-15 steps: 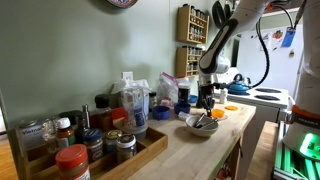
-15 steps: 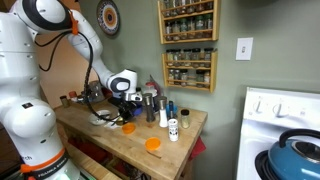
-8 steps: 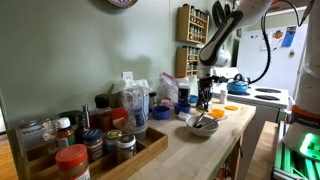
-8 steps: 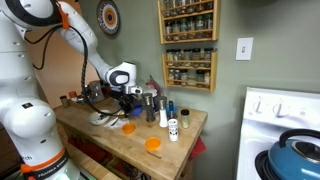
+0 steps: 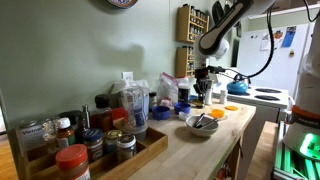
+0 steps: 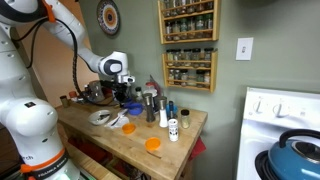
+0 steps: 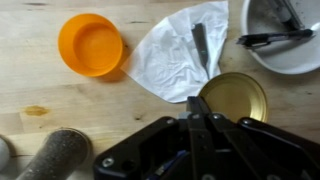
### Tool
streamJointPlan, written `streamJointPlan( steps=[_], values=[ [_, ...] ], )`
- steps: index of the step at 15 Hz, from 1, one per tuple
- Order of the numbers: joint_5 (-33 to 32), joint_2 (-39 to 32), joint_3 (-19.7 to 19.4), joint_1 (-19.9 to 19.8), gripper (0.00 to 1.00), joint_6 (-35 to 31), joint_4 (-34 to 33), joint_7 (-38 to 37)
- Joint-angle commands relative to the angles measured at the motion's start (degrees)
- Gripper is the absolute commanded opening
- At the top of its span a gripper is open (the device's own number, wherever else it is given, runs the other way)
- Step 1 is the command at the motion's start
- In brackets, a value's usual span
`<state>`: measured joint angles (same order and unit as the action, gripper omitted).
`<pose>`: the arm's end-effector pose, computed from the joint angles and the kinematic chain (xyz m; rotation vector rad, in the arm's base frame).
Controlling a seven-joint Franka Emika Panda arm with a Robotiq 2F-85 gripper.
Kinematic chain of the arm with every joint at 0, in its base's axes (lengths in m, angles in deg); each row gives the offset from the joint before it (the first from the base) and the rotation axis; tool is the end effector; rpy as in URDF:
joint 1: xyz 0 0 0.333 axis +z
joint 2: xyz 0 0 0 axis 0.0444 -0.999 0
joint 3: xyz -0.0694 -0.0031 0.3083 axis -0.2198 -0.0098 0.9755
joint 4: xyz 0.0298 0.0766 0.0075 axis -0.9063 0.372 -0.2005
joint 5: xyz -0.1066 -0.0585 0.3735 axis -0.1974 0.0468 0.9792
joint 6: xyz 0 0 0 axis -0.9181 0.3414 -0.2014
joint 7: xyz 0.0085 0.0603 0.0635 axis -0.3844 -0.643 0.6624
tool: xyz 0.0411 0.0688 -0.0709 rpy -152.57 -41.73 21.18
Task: Put the golden color lid in the blue jar close to the wall
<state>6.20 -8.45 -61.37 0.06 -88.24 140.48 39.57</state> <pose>0.4441 0.0556 0.2998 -3.0552 0.0634 0.1570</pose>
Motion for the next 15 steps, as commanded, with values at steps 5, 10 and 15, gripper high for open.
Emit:
streamJointPlan(
  steps=[5, 10, 15],
  values=[
    [-0.03, -0.09, 4.03, 4.55, 0.01, -1.46, -2.84, -7.29],
    [-0.52, -2.33, 3.81, 4.0, 0.0, -2.96, -4.35, -11.54],
    [-5.13, -10.45, 4.48, 5.28, 0.0, -11.43, -10.86, -30.91]
  ],
)
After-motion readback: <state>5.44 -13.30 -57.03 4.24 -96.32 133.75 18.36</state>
